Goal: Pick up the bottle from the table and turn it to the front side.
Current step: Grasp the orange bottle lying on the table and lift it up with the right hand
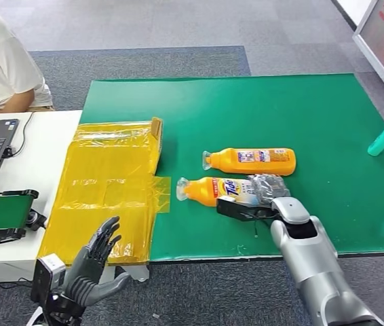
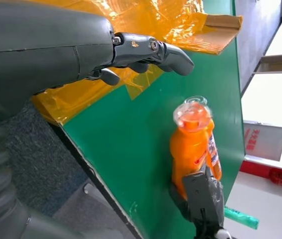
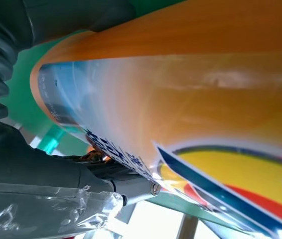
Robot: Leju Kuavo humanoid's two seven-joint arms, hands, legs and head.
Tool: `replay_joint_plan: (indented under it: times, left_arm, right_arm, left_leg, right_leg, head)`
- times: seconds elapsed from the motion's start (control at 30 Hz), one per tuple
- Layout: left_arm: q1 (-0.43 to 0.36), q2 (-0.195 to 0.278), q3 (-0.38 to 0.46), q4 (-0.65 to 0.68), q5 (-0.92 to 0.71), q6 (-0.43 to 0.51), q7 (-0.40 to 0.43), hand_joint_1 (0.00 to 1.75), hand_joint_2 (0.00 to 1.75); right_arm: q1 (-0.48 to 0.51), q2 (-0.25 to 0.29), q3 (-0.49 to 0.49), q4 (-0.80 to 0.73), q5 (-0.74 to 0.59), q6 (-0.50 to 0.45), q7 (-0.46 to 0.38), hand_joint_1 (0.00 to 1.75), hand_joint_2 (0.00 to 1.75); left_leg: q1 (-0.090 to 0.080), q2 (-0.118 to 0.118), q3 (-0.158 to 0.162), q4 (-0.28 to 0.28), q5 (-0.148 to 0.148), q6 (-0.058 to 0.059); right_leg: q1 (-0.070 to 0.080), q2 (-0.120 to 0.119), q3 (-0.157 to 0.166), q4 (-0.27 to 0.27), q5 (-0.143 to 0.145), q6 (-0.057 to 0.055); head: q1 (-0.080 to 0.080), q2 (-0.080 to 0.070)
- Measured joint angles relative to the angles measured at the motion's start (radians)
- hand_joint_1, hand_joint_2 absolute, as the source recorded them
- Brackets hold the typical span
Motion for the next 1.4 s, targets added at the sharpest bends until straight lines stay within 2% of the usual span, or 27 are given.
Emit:
replay_joint_plan:
  times: [0.2, 0.4, 0.6, 0.7, 0.93, 1.07, 1.23, 1.4]
  left_arm:
    - [-0.017, -0.004, 0.002, -0.007, -0.04, 0.012, -0.007, 0.0, 1.75]
    - [-0.04, -0.027, 0.024, -0.037, -0.091, 0.015, 0.012, 0.0, 1.75]
    - [-0.066, -0.03, 0.039, -0.043, 0.122, -0.061, 0.022, 0.0, 1.75]
    - [-0.08, -0.026, 0.036, -0.043, 0.187, -0.054, 0.053, 0.0, 1.75]
    - [-0.135, -0.022, -0.045, -0.054, 0.141, -0.004, 0.069, 0.0, 1.75]
    - [-0.175, -0.016, -0.115, -0.062, 0.054, 0.004, 0.052, 0.0, 1.75]
    - [-0.268, -0.009, -0.237, -0.093, -0.068, 0.017, 0.06, 0.0, 1.75]
    - [-0.317, -0.006, -0.309, -0.099, -0.123, 0.044, 0.066, 0.0, 1.75]
  right_arm:
    - [0.133, 0.054, -0.003, -0.231, -0.182, 0.008, -0.066, 1.75, 1.75]
    - [0.288, 0.071, 0.031, -0.434, -0.461, 0.047, -0.118, 1.75, 1.75]
    - [0.403, 0.071, 0.047, -0.559, -0.824, 0.108, -0.194, 1.75, 1.75]
    - [0.43, 0.071, 0.063, -0.599, -0.926, 0.106, -0.196, 1.75, 1.75]
    - [0.449, 0.093, 0.084, -0.631, -0.982, 0.078, -0.162, 1.75, 1.75]
    - [0.447, 0.105, 0.099, -0.624, -0.98, 0.053, -0.152, 1.75, 1.75]
    - [0.396, 0.118, 0.142, -0.617, -0.946, 0.024, -0.111, 1.75, 1.75]
    - [0.367, 0.125, 0.179, -0.602, -0.923, 0.0, -0.095, 1.75, 1.75]
  left_leg:
    - [0.0, 0.0, -0.001, 0.0, -0.001, 0.0]
    - [0.0, 0.0, -0.001, 0.0, -0.002, 0.0]
    - [0.0, 0.0, -0.001, 0.0, -0.002, 0.0]
    - [0.0, 0.0, 0.0, 0.0, -0.002, 0.0]
    - [0.0, 0.0, 0.0, 0.0, -0.002, 0.0]
    - [0.0, 0.0, -0.001, 0.0, -0.001, 0.0]
    - [0.0, 0.0, 0.0, 0.0, -0.001, -0.001]
    - [0.0, 0.0, 0.0, 0.0, -0.001, -0.001]
  right_leg:
    - [0.0, 0.0, 0.0, 0.0, -0.001, -0.001]
    - [0.0, 0.0, 0.0, 0.0, -0.002, 0.0]
    - [0.0, 0.0, 0.0, 0.0, -0.002, -0.001]
    - [0.0, 0.0, 0.0, 0.0, -0.002, -0.001]
    - [0.0, 0.0, 0.0, 0.0, -0.001, 0.0]
    - [0.0, 0.0, 0.0, 0.0, -0.001, 0.0]
    - [0.0, 0.0, 0.0, 0.0, 0.0, -0.001]
    - [0.0, 0.0, 0.0, 0.0, 0.0, -0.001]
  head:
    - [0.0, 0.0]
    - [0.0, 0.0]
    - [0.0, 0.0]
    - [0.0, 0.0]
    - [0.0, 0.0]
    - [0.0, 0.0]
    - [0.0, 0.0]
    - [0.0, 0.0]
